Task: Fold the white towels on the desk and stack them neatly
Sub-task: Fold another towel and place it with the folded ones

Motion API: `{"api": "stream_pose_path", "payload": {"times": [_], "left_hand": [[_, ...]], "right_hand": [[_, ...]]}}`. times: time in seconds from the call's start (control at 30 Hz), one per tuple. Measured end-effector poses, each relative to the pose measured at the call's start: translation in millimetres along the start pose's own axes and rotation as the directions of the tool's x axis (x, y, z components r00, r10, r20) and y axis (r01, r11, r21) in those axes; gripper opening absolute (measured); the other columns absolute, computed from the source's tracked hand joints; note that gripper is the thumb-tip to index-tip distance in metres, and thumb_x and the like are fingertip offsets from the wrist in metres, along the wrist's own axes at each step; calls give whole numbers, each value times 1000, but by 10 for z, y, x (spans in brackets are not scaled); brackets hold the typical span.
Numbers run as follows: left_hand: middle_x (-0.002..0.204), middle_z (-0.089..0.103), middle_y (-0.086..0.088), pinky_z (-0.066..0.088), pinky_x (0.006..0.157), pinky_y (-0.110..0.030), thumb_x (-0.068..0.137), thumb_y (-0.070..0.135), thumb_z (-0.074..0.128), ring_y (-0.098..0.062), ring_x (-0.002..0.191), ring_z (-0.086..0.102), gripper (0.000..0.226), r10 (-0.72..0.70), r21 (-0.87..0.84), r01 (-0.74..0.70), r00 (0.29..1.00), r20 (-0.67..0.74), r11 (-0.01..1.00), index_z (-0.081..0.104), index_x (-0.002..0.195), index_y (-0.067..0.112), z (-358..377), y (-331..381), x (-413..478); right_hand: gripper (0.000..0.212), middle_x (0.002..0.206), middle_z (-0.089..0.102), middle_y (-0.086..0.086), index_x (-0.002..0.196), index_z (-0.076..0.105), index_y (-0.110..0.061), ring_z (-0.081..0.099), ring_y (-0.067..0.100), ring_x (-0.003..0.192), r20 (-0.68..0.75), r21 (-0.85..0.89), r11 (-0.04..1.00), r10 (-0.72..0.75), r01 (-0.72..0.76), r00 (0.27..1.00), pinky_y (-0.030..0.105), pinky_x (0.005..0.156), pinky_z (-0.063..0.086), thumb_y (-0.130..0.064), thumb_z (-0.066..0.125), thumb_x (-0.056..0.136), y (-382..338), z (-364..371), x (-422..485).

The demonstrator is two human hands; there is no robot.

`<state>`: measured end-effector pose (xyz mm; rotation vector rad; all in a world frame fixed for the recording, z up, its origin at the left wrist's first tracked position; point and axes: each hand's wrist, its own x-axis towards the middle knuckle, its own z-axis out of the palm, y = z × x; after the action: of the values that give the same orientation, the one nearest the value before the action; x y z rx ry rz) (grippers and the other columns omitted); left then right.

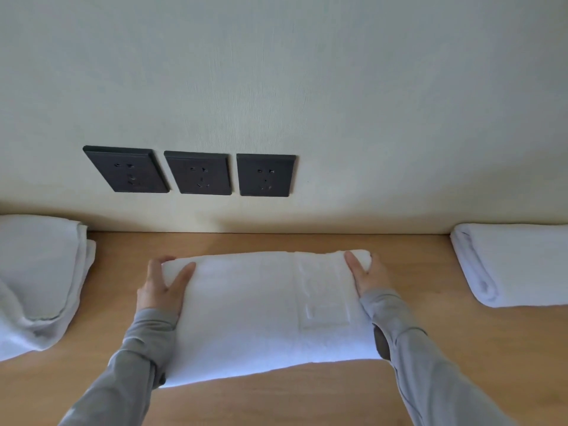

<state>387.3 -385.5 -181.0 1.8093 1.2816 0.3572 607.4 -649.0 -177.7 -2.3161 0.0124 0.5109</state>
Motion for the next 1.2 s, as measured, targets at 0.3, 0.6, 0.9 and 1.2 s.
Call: {"api": "stream_pose_path", "payload": {"times": [0.3, 0.6, 0.9, 1.2], "left_hand": [[138, 47, -21, 33, 100, -59, 94, 48, 22, -43, 127, 43, 58, 548, 634, -463, 833, 73, 619, 49, 134, 15, 202, 593, -603], [143, 44, -5, 34, 104, -54, 93, 40, 18, -26, 131, 42, 54, 473, 610, -648, 757, 451, 456, 46, 137, 24, 659, 457, -991], [151, -26, 11, -20, 111, -32, 86, 55, -13, -8, 133, -29, 59, 432, 628, -599, 798, 420, 496, -29, 136, 28, 543, 197, -697], [148, -31, 10, -15, 115, -35, 69, 66, -34, -9, 136, -29, 79, 421, 635, -575, 816, 396, 517, -29, 138, 27, 212, -44, -558]], "right_hand": [[59, 106, 50, 18, 132, 37, -17, 48, 33, 91, -111, -109, 992, 50, -63, 992, 35, 71, 34, -57, 42, 90, -91, 18, -176], [55, 149, 36, -1, 139, 44, -16, 30, 21, 139, 278, -627, 399, -688, 669, 671, 52, 113, 21, -34, 18, 94, -199, 475, -996], [59, 155, -15, -14, 148, -8, -26, -20, 2, 140, 392, -672, 392, -533, 629, 750, 35, 115, -15, -46, 1, 94, -29, 335, -799], [69, 157, -3, -6, 149, 2, -19, -13, 6, 142, 337, -677, 393, -587, 623, 736, 34, 118, -6, -53, -9, 90, 217, 111, -681]]}}
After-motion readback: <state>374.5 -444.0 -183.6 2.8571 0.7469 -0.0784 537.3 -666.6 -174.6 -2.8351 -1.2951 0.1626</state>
